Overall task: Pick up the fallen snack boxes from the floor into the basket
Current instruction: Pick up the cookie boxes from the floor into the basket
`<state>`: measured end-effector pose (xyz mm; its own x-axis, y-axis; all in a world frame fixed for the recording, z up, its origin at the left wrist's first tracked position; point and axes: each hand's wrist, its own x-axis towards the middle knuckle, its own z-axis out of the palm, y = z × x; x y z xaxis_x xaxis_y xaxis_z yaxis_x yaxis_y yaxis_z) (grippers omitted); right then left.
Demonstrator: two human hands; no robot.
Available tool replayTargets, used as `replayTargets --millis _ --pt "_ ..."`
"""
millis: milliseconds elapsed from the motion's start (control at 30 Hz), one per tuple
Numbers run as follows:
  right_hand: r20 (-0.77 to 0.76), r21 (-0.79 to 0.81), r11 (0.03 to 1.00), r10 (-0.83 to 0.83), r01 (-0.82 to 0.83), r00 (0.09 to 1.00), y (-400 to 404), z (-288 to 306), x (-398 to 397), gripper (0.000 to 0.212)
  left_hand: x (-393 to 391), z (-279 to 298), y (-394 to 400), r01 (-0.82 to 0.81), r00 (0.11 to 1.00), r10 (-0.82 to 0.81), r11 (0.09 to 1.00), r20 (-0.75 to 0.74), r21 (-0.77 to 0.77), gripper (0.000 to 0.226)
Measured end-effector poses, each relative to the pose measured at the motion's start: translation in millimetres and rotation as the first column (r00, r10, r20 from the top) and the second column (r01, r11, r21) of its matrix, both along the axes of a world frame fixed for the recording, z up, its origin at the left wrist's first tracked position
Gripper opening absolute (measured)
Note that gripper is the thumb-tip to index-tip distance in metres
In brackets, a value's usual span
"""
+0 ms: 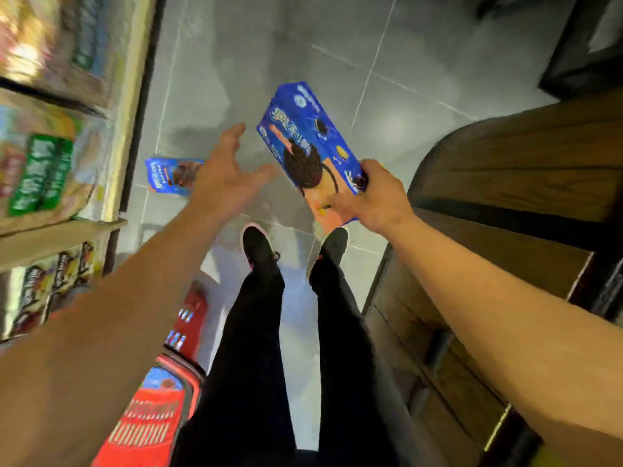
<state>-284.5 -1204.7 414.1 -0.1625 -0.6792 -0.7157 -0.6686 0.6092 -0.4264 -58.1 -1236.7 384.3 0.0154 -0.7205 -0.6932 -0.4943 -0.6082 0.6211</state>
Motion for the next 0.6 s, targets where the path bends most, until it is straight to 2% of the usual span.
replayTargets --millis 133,200,233,367,467,600 --pt "-0.082 -0.074 0.969 0.232 -0.238 0.969 -7 111 0 0.069 21 116 -17 0.229 0.973 -0.223 0.954 0.053 -0.192 0.106" --pt "-0.068 -0.104 0.943 0.311 -0.317 0.948 -9 146 1 0.075 24 154 -12 0.273 0.962 -0.27 0.931 0.046 -0.242 0.11" --pt "-0.059 -0.127 0.922 0.361 -0.366 0.931 -9 172 3 0.071 30 177 -6 0.278 0.96 -0.278 0.919 0.039 -0.281 0.112" --pt "-0.057 -0.186 0.808 0.56 -0.56 0.827 -7 232 9 0.054 55 228 17 0.203 0.975 -0.219 0.951 -0.045 -0.232 0.112" --pt "-0.022 -0.227 0.755 0.628 -0.616 0.778 -1 259 14 0.054 70 259 45 0.086 0.992 -0.106 0.967 -0.069 -0.238 0.085" --pt "0.055 -0.318 0.666 0.723 -0.675 0.688 4 276 21 0.059 79 288 100 -0.068 0.997 0.081 0.919 0.018 -0.388 0.055"
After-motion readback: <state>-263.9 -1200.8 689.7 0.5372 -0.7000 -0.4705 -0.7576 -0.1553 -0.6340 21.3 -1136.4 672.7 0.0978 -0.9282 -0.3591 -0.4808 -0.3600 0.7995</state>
